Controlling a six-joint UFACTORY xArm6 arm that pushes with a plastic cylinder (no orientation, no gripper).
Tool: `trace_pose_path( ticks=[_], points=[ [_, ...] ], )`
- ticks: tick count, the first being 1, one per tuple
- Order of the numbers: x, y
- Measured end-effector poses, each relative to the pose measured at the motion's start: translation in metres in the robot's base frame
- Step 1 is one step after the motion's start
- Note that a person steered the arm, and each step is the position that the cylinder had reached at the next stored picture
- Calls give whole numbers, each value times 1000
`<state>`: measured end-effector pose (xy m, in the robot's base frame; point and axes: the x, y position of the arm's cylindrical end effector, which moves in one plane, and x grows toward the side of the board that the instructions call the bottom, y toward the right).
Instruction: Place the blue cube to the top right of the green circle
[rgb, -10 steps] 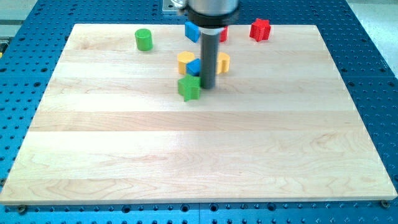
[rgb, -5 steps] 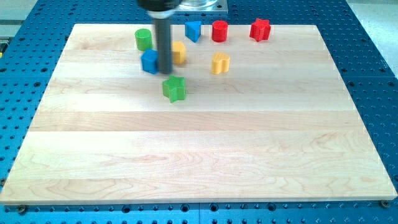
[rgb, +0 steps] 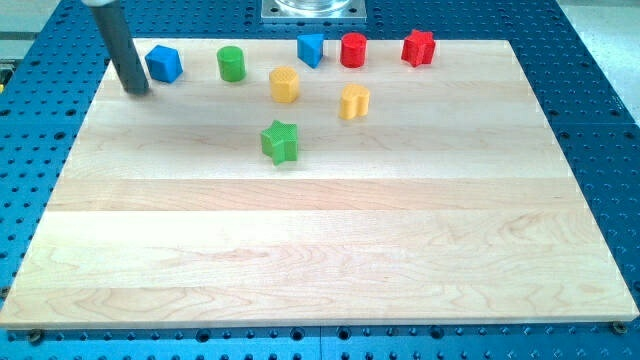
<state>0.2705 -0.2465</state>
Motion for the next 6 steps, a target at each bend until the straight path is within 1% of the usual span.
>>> trace_pose_path(
  ticks=[1, 2, 3, 4, 5, 6],
  points=[
    [-30, 47],
    [-33, 71],
    [-46, 103],
    [-56, 91],
    [-63, 94],
    [-63, 126]
  ],
)
